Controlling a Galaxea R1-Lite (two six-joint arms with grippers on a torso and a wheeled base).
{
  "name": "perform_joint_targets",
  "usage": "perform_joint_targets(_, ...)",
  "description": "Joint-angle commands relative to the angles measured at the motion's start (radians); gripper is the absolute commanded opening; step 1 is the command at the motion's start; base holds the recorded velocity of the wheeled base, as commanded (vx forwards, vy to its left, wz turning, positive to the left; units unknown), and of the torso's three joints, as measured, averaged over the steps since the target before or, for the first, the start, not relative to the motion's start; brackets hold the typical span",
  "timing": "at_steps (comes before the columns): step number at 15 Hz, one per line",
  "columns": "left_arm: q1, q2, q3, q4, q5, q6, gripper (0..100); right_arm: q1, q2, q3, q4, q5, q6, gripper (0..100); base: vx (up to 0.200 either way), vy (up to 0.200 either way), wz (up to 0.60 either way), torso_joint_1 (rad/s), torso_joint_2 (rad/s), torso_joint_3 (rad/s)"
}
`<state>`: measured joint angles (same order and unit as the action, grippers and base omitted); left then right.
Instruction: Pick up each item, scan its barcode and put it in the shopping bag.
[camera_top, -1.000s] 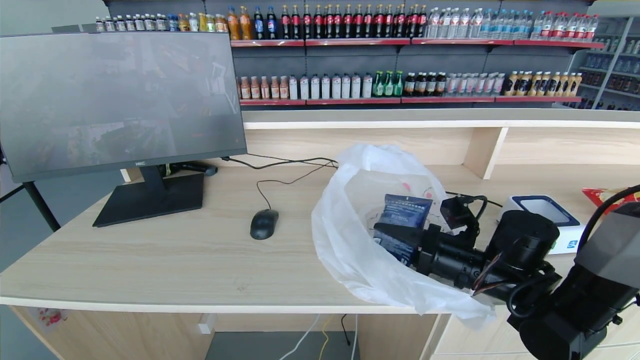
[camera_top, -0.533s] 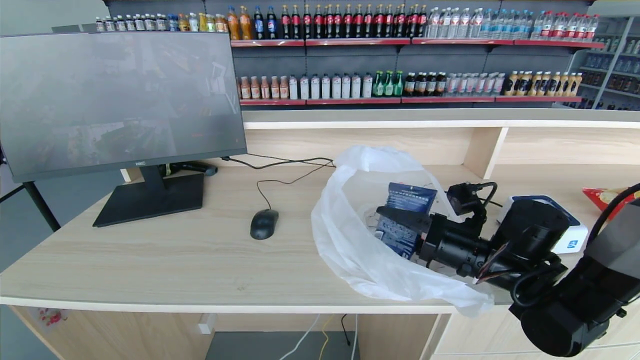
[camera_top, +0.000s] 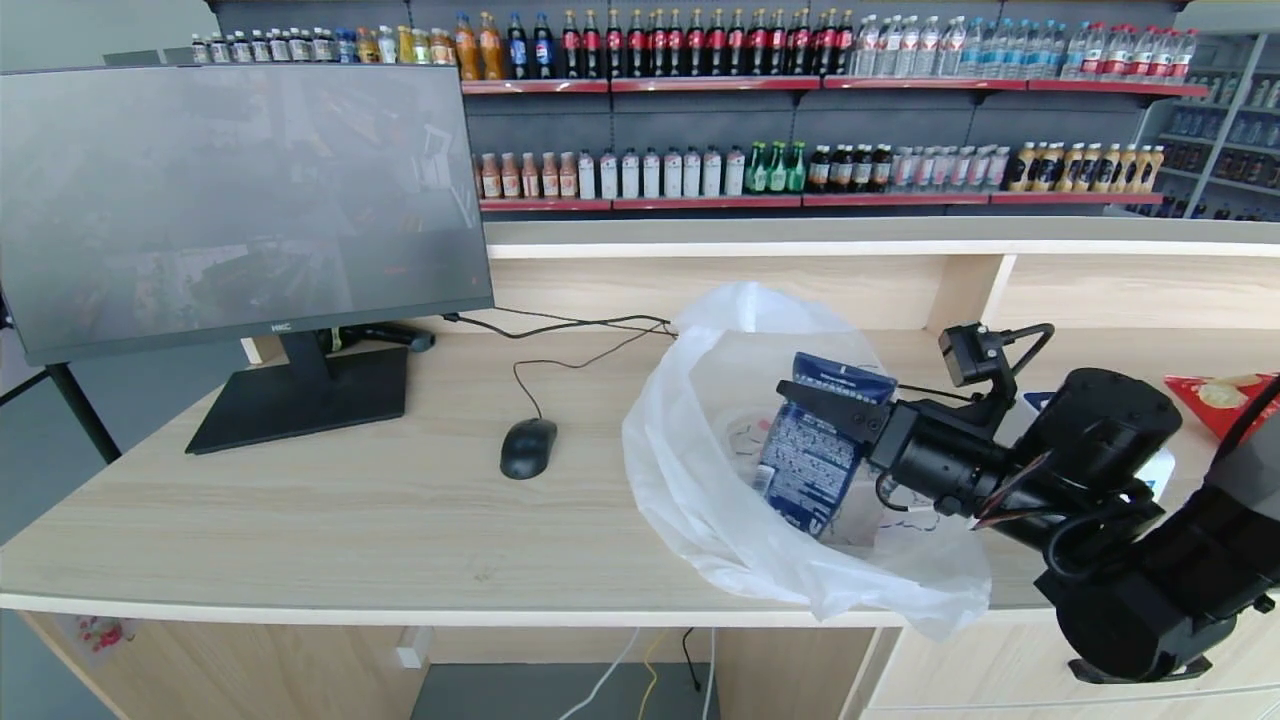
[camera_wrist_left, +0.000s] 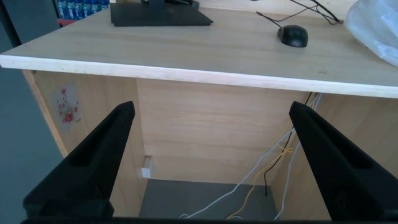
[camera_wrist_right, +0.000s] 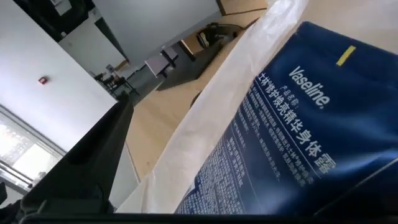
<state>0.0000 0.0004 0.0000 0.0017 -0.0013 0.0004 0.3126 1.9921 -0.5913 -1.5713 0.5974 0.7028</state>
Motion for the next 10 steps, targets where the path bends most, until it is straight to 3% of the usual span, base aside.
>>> perform_joint_targets(1, 0.0, 0.0, 0.0, 0.0, 0.0, 0.0, 100, -0.001, 0.045, -0.074, 0.0, -0.01, -0.023, 100, 0.0, 0.0, 0.0, 0.0, 0.0, 0.0)
perform_joint_targets(4, 0.0, 0.0, 0.0, 0.0, 0.001, 0.0, 100, -0.006, 0.122, -0.163, 0.0, -0.074, -0.037, 100, 0.0, 0.0, 0.0, 0.0, 0.0, 0.0)
perform_joint_targets(10, 0.0, 0.0, 0.0, 0.0, 0.001, 0.0, 100, -0.012, 0.126, -0.188, 0.0, -0.079, -0.126, 100, 0.0, 0.0, 0.0, 0.0, 0.0, 0.0)
